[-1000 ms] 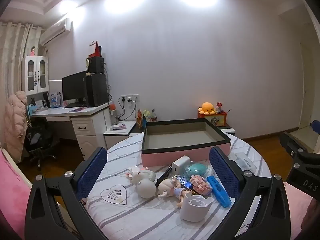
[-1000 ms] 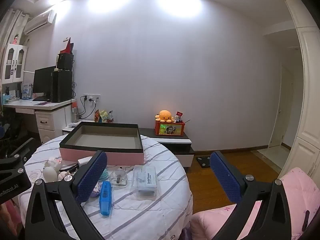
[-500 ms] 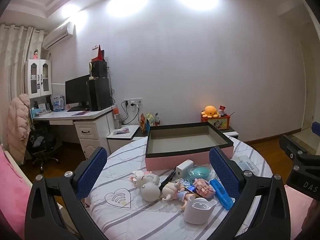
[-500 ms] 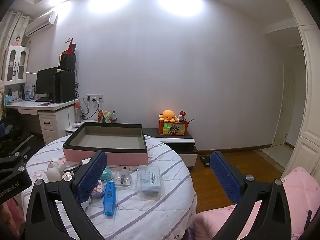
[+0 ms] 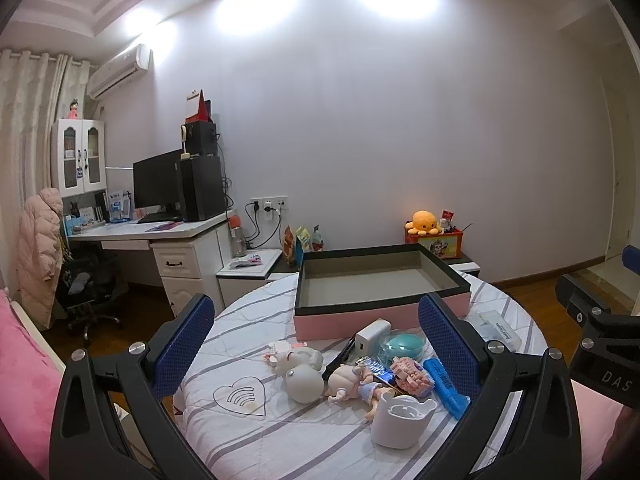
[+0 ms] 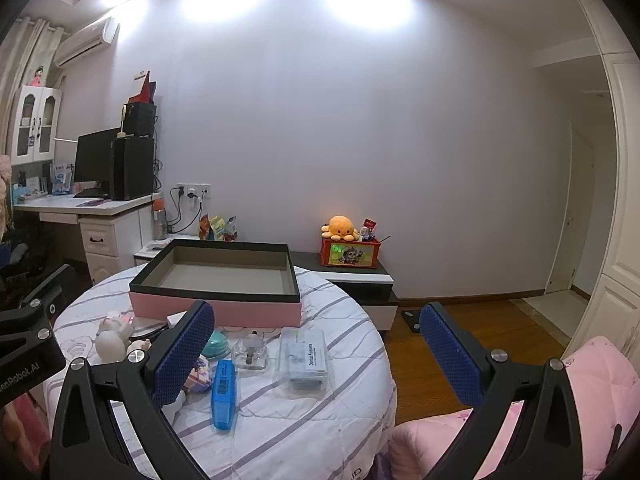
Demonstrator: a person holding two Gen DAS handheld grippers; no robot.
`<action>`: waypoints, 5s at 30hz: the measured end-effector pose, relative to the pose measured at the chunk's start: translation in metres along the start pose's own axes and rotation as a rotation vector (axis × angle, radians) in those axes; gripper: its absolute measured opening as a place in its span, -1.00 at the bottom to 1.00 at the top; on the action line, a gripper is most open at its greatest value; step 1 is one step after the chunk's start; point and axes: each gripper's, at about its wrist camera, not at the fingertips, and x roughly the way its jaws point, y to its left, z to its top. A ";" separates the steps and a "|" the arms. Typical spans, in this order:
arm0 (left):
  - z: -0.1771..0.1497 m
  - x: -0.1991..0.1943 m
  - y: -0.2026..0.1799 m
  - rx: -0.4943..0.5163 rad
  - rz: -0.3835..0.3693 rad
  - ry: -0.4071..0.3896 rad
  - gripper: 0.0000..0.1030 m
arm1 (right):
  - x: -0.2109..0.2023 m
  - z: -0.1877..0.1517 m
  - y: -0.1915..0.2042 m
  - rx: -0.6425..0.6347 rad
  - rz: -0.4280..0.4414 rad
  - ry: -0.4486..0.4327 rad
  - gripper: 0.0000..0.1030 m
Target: Organize rigid objects
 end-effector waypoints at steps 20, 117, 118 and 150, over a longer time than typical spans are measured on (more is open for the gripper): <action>0.003 0.000 0.000 -0.002 0.008 0.004 1.00 | 0.002 -0.001 0.001 0.005 0.011 0.000 1.00; -0.082 0.191 0.038 -0.044 0.026 0.642 1.00 | 0.182 -0.061 0.012 -0.061 -0.072 0.553 1.00; -0.084 0.195 0.039 -0.042 0.028 0.648 1.00 | 0.185 -0.063 0.011 -0.061 -0.081 0.560 1.00; -0.078 0.170 0.042 -0.105 -0.080 0.608 -0.12 | 0.148 -0.035 0.009 0.040 0.060 0.451 0.19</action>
